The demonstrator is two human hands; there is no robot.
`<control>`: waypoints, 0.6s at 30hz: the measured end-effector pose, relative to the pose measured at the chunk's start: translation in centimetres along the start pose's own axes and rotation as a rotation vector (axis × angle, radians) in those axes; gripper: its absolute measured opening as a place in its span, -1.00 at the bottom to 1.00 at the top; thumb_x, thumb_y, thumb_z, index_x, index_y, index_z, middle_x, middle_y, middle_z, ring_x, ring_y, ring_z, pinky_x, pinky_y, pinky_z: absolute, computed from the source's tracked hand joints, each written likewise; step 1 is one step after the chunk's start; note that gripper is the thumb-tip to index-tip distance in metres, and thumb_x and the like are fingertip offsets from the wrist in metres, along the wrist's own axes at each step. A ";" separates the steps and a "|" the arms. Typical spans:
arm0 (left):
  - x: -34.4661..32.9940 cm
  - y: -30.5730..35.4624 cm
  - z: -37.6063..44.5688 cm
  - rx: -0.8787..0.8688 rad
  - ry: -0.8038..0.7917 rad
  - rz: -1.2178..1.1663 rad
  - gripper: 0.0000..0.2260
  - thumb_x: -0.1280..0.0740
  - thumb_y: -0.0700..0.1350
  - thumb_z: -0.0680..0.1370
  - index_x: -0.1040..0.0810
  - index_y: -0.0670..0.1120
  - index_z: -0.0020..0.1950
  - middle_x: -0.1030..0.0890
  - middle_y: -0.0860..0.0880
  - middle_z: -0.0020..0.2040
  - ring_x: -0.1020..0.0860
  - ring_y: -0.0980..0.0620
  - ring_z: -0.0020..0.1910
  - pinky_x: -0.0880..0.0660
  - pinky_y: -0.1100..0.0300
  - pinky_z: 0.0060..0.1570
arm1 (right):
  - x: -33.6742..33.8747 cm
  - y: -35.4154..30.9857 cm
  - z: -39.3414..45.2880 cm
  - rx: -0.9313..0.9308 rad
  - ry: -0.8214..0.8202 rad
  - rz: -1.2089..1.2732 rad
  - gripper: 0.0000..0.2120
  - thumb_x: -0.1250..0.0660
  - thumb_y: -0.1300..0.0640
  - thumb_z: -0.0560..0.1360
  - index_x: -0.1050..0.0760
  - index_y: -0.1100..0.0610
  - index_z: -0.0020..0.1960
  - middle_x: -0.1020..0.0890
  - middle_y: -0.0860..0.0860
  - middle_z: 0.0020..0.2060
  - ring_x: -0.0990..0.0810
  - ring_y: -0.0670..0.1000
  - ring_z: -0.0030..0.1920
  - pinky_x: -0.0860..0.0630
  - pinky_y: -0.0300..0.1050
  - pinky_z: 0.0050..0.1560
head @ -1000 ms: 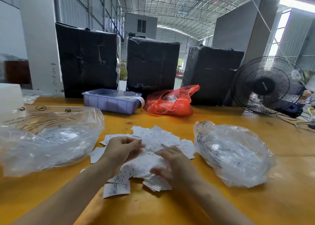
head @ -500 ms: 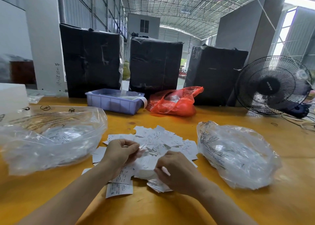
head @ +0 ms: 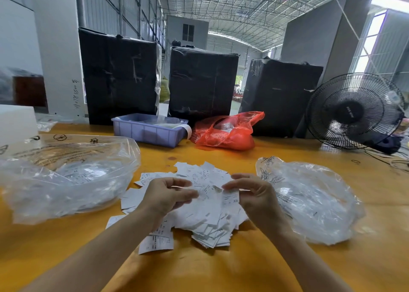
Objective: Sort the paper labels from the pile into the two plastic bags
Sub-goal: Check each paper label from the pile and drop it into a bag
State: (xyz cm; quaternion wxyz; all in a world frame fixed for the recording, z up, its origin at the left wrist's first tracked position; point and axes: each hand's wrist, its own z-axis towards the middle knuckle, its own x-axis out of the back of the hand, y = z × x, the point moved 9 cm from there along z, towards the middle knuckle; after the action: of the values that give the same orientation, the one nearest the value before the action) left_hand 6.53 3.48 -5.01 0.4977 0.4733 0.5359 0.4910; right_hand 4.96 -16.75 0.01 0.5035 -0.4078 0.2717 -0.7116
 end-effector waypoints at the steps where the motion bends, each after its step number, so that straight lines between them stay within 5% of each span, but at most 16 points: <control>1: -0.1 0.0 0.0 -0.006 -0.001 0.020 -0.74 -0.54 -0.31 0.27 -0.61 -0.16 -0.10 -0.67 -0.07 -0.37 -0.61 0.13 -0.42 -0.49 0.36 -0.38 | 0.2 0.2 0.1 -0.024 0.018 0.055 -0.54 -0.27 0.58 0.38 -0.65 0.03 -0.24 -0.67 0.03 -0.12 -0.64 0.05 -0.05 -0.60 0.04 -0.03; 3: -0.2 0.1 -0.1 -0.017 -0.002 0.039 -0.75 -0.55 -0.30 0.27 -0.61 -0.15 -0.10 -0.66 -0.04 -0.40 -0.60 0.14 -0.42 -0.48 0.31 -0.28 | 0.4 0.5 0.3 -0.047 0.031 0.052 -0.59 -0.22 0.54 0.44 -0.65 0.09 -0.17 -0.70 0.02 -0.17 -0.67 0.13 -0.15 -0.61 0.15 -0.10; 8: -0.5 0.4 -0.3 -0.046 0.009 0.051 -0.75 -0.56 -0.27 0.26 -0.61 -0.13 -0.14 -0.63 0.00 -0.44 -0.57 0.13 -0.43 -0.48 0.24 -0.20 | -0.5 1.6 0.3 -0.211 -0.034 0.240 -0.66 -0.08 0.39 0.54 -0.62 0.19 -0.05 -0.65 0.12 -0.11 -0.63 0.04 -0.08 -0.61 -0.12 -0.13; 11: -0.8 0.6 -0.5 -0.049 0.014 -0.008 -0.74 -0.54 -0.25 0.26 -0.60 -0.13 -0.11 -0.63 0.01 -0.43 -0.58 0.13 -0.40 -0.47 0.28 -0.25 | -0.8 1.6 0.0 -0.275 -0.052 0.365 -0.73 -0.21 0.10 0.57 -0.63 0.21 -0.08 -0.66 0.16 -0.17 -0.64 0.14 -0.11 -0.61 -0.02 -0.10; 15: -1.4 0.9 -0.7 -0.057 0.012 -0.315 -0.69 -0.46 -0.33 0.27 -0.55 -0.19 -0.03 -0.67 -0.12 -0.27 -0.64 0.05 -0.30 -0.57 0.32 -0.32 | -3.9 0.7 -1.4 -0.293 -0.248 0.209 -0.31 -0.41 -0.27 0.19 -0.55 0.39 -0.11 -0.59 0.34 -0.21 -0.62 0.29 -0.19 -0.59 0.13 -0.12; 18: -1.8 1.2 -1.0 -0.075 0.011 -0.471 -0.78 -0.34 -0.44 0.42 -0.49 -0.22 0.00 -0.63 -0.21 -0.18 -0.66 -0.02 -0.28 -0.59 0.28 -0.32 | -6.4 0.3 -2.8 -0.325 -0.413 0.229 -0.33 -0.46 -0.23 0.21 -0.56 0.40 -0.09 -0.56 0.25 -0.24 -0.55 0.13 -0.24 -0.49 -0.05 -0.19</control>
State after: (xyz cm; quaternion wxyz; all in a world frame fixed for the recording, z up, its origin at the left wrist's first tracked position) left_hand 5.69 1.68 -3.69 0.6127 0.3136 0.6158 0.3834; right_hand 3.72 -10.94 -3.70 0.5533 -0.5860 0.3182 -0.4992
